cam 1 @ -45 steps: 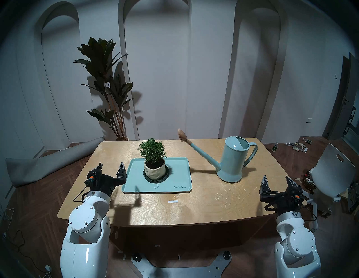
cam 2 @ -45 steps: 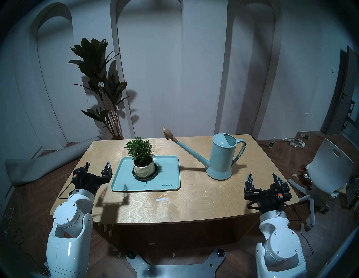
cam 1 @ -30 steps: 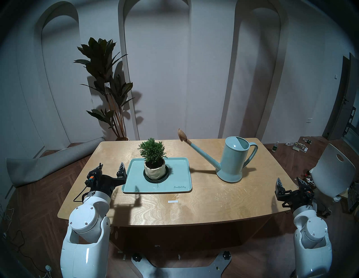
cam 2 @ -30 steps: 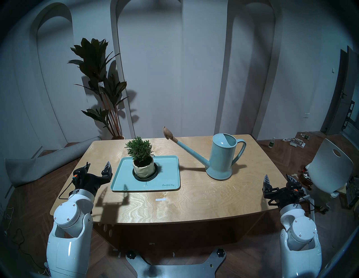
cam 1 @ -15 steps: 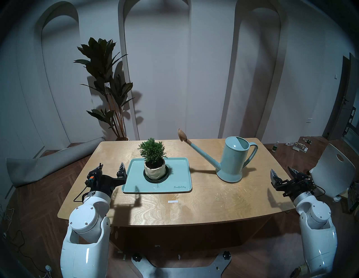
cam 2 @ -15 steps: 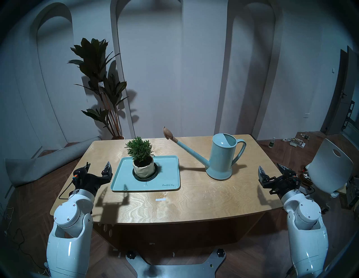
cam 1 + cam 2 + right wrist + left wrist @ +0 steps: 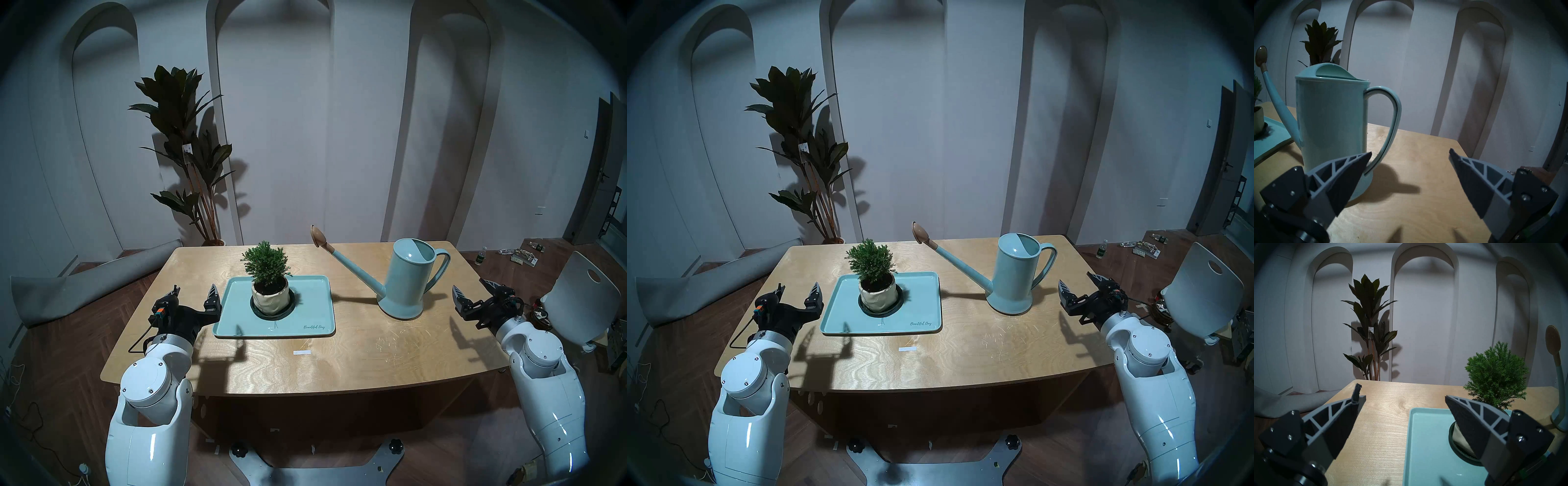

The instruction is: Pick up the watering can and pour water into the potted plant, then put the can down

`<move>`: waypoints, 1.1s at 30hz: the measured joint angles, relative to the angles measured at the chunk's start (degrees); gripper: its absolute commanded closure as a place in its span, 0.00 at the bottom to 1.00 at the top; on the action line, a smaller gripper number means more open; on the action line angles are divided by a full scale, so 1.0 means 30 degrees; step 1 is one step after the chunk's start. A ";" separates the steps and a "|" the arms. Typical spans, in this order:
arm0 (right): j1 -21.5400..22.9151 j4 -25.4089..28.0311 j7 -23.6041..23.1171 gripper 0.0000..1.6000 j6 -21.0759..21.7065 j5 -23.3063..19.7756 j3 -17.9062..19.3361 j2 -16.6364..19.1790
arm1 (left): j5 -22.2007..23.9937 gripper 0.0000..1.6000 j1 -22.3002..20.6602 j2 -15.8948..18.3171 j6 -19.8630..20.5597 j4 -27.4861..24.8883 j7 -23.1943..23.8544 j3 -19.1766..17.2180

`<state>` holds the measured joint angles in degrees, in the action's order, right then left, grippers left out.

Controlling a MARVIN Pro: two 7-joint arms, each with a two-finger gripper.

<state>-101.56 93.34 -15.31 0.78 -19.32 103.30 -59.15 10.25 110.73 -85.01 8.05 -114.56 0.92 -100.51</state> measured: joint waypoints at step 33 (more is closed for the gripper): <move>0.5997 -0.4551 0.1377 0.00 -0.0508 0.0768 -0.4614 0.0729 | 0.0000 0.00 0.0003 0.0011 0.0000 -0.0001 -0.0004 0.0006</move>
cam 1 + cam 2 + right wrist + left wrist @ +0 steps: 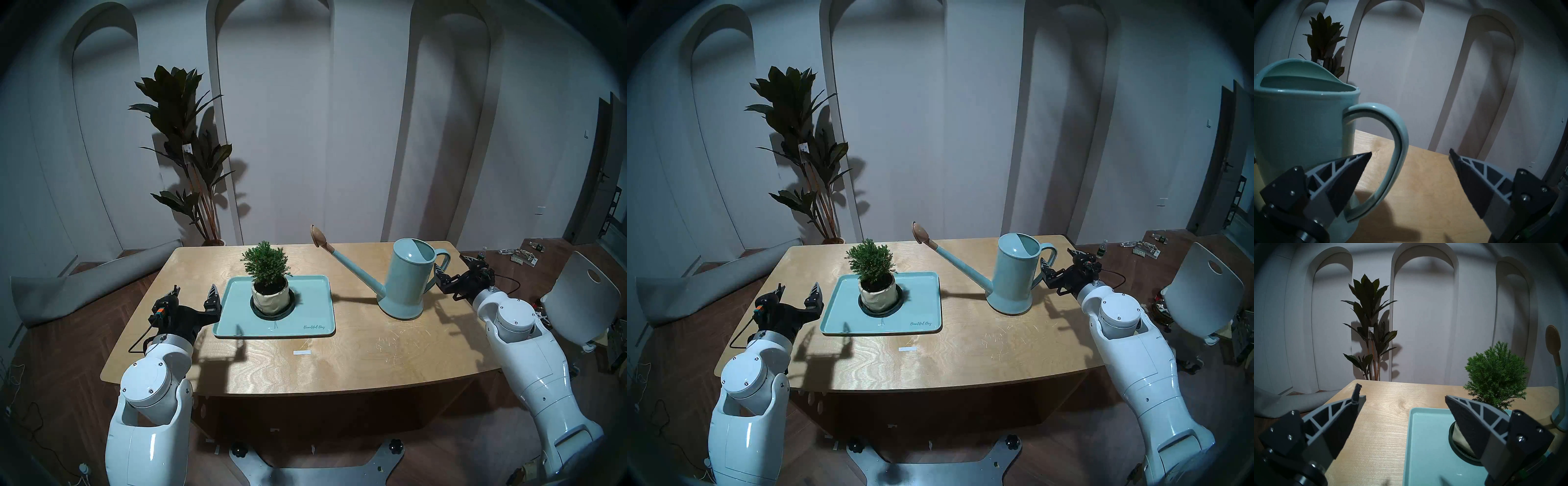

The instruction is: Pick up the watering can and pour water into the potted plant, then put the can down

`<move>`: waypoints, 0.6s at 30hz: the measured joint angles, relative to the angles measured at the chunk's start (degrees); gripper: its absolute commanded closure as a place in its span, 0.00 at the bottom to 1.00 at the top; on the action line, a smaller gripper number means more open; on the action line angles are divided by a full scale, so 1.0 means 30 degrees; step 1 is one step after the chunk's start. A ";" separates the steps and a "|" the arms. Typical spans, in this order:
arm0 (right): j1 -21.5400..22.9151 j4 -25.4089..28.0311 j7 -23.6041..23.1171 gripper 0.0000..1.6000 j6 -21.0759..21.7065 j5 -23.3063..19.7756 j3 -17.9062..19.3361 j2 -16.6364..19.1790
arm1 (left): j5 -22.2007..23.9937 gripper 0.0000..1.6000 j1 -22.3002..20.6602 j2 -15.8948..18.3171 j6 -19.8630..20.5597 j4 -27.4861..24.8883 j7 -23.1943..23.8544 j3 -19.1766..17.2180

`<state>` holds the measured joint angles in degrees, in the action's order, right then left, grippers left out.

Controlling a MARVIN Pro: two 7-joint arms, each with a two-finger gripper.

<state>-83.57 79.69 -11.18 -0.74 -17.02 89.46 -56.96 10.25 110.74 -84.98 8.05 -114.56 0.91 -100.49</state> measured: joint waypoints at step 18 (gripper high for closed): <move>0.3036 -0.3469 -0.0254 0.00 -0.0237 0.0644 -0.1365 -0.1002 | 0.0000 0.00 0.0001 0.0003 0.0000 -0.0003 -0.0004 0.0002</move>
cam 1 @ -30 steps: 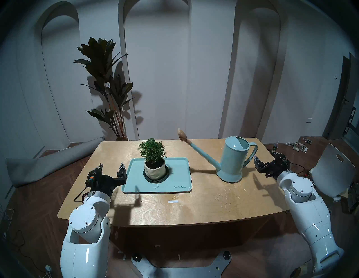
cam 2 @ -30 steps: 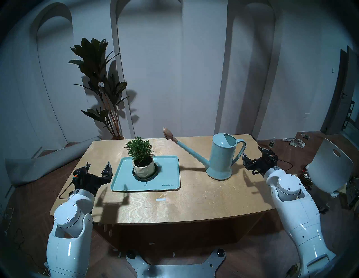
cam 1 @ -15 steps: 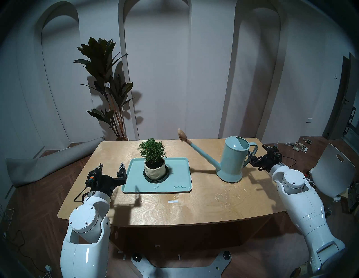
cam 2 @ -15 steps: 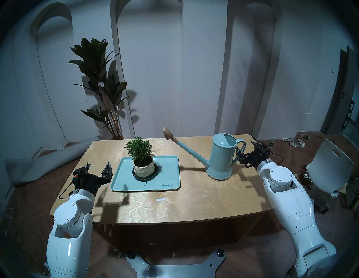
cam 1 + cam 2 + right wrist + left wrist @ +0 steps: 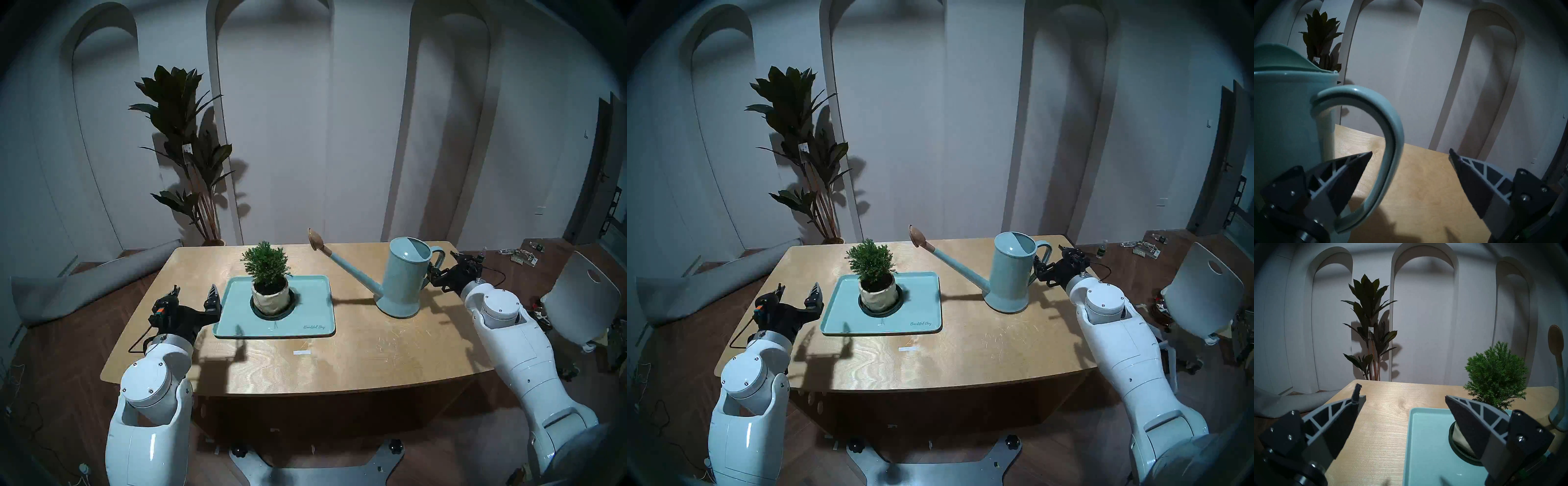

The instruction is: Pick up the watering can and pour water into the potted plant, then put the can down

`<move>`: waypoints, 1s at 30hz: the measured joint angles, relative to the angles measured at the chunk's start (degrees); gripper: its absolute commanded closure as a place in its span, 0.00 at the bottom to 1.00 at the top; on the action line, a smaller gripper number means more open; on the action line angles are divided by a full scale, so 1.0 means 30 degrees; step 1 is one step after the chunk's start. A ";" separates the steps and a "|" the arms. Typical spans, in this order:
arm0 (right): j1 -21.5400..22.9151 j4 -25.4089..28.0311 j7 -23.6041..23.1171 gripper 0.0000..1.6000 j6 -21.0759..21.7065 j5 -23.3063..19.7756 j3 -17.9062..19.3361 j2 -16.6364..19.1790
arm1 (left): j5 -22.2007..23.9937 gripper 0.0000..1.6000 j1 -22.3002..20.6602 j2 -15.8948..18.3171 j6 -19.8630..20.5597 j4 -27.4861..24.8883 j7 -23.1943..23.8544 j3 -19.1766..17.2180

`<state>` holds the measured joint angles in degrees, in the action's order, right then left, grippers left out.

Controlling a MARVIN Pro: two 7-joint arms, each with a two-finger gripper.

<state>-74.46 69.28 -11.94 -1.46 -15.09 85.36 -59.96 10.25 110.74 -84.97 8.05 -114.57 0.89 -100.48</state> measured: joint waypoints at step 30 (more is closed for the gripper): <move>-0.0662 0.0574 0.0739 1.00 -0.2468 -0.0879 0.0636 -0.1689 | 0.0001 0.00 0.0006 0.0004 0.0002 -0.0007 -0.0003 0.0002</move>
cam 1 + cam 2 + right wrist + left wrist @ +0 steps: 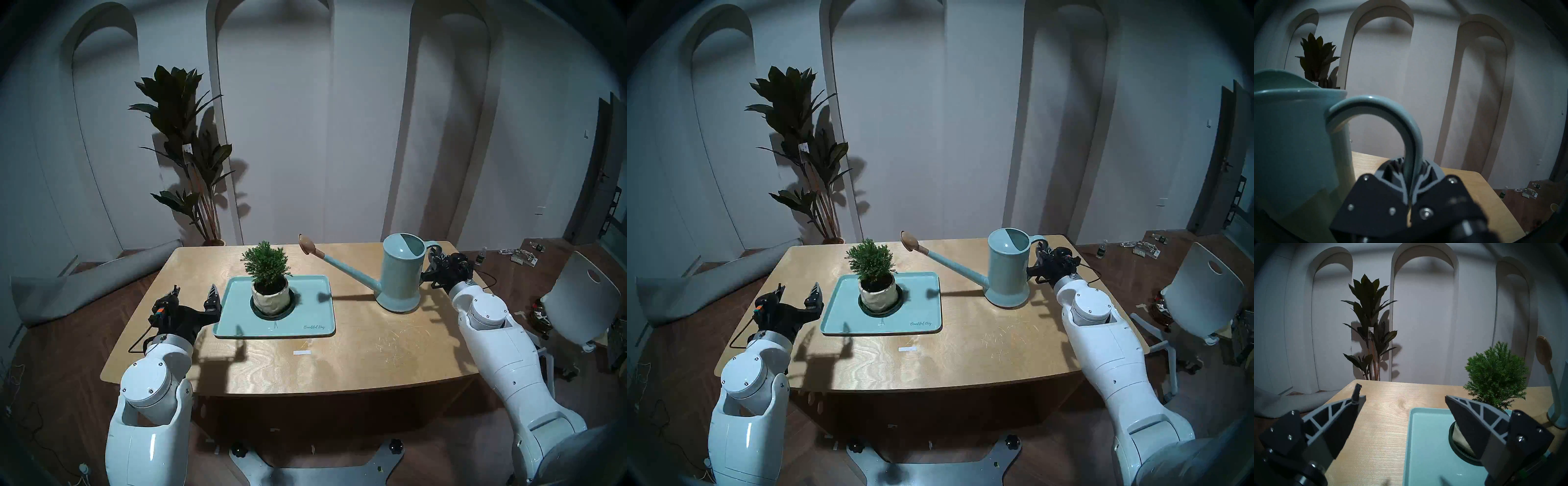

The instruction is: Pick up the watering can and pour water into the potted plant, then put the can down

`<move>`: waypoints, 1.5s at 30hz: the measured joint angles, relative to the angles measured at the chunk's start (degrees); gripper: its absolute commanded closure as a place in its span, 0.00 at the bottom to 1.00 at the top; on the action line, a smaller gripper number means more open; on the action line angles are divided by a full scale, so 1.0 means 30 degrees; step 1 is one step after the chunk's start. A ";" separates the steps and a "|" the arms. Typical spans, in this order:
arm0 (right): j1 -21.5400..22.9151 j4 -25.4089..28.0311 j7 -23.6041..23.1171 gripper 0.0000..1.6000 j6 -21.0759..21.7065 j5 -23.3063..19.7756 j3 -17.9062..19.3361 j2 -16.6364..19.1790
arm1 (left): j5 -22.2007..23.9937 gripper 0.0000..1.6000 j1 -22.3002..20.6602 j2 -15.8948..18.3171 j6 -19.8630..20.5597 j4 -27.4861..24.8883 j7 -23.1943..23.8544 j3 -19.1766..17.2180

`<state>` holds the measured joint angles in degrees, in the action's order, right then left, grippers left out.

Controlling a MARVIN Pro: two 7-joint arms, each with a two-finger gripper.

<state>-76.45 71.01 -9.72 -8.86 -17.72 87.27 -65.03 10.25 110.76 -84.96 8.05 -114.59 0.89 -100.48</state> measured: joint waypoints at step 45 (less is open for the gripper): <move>0.1243 -0.2632 -0.4240 1.00 -0.2385 -0.6713 0.1658 -0.3381 | 0.0000 0.00 -0.0001 0.0005 0.0000 0.0009 0.0000 0.0002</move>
<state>-72.72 63.11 -22.44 -16.01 -37.86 92.24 -75.18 10.25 110.75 -84.94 8.05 -114.57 0.89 -100.47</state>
